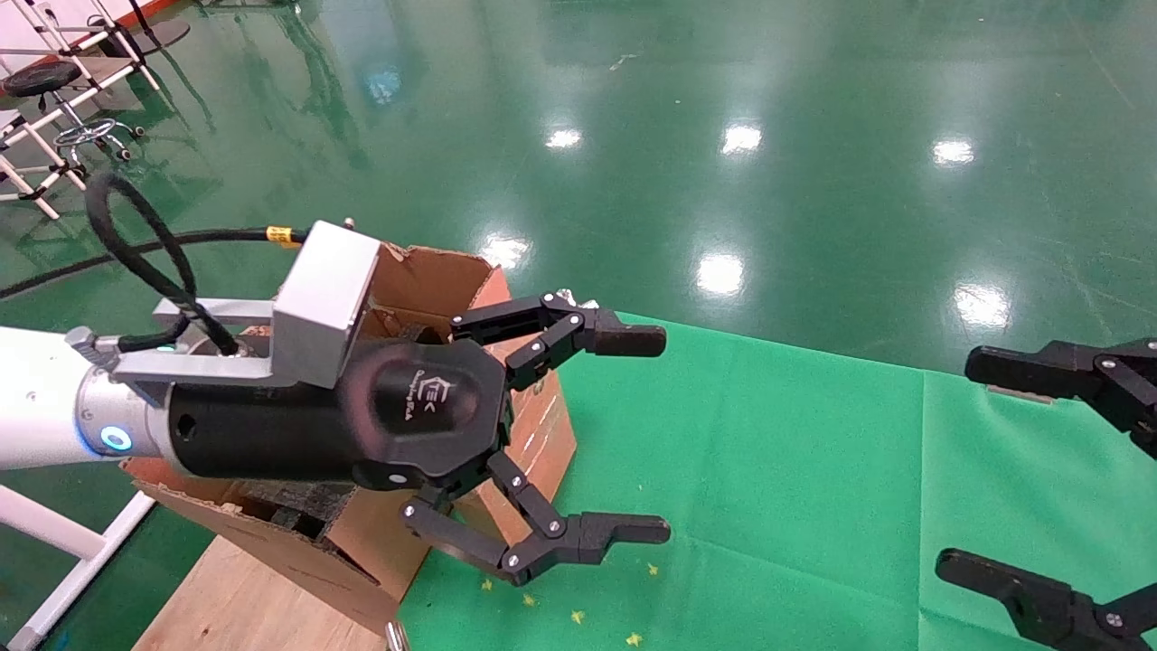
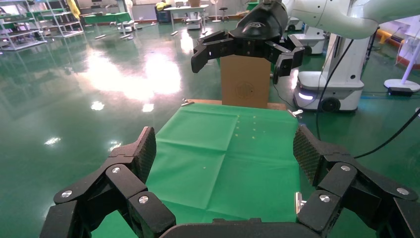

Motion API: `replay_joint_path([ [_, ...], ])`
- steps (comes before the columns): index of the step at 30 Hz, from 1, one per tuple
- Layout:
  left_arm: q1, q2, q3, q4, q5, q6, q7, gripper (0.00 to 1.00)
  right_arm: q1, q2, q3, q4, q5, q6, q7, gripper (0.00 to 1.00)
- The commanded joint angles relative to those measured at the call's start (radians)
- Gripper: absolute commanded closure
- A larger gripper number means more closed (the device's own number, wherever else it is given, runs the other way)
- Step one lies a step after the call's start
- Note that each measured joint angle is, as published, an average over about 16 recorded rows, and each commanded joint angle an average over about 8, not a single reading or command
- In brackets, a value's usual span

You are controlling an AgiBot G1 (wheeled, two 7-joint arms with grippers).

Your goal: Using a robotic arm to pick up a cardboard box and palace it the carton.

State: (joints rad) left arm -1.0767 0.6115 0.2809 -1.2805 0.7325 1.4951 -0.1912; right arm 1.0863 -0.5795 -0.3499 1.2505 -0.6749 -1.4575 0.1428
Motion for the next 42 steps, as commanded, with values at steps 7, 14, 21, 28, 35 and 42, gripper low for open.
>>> replay_joint_path([
  [7, 0.000, 0.000, 0.000, 0.000, 0.000, 0.000, 0.000, 0.00, 0.000, 0.000, 0.000, 0.000, 0.000, 0.000, 0.000, 0.00],
  [14, 0.000, 0.000, 0.000, 0.000, 0.000, 0.000, 0.000, 0.00, 0.000, 0.000, 0.000, 0.000, 0.000, 0.000, 0.000, 0.51],
  [21, 0.000, 0.000, 0.000, 0.000, 0.000, 0.000, 0.000, 0.00, 0.000, 0.000, 0.000, 0.000, 0.000, 0.000, 0.000, 1.00],
  [28, -0.037, -0.025, 0.019, 0.016, 0.054, -0.015, -0.049, 0.00, 0.000, 0.000, 0.000, 0.000, 0.000, 0.000, 0.000, 1.00],
  [35, -0.155, -0.079, 0.094, 0.007, 0.240, -0.046, -0.236, 0.00, 0.000, 0.000, 0.000, 0.000, 0.000, 0.000, 0.000, 1.00],
  [42, -0.249, -0.114, 0.164, -0.035, 0.409, -0.068, -0.423, 0.00, 0.000, 0.000, 0.000, 0.000, 0.000, 0.000, 0.000, 1.00],
])
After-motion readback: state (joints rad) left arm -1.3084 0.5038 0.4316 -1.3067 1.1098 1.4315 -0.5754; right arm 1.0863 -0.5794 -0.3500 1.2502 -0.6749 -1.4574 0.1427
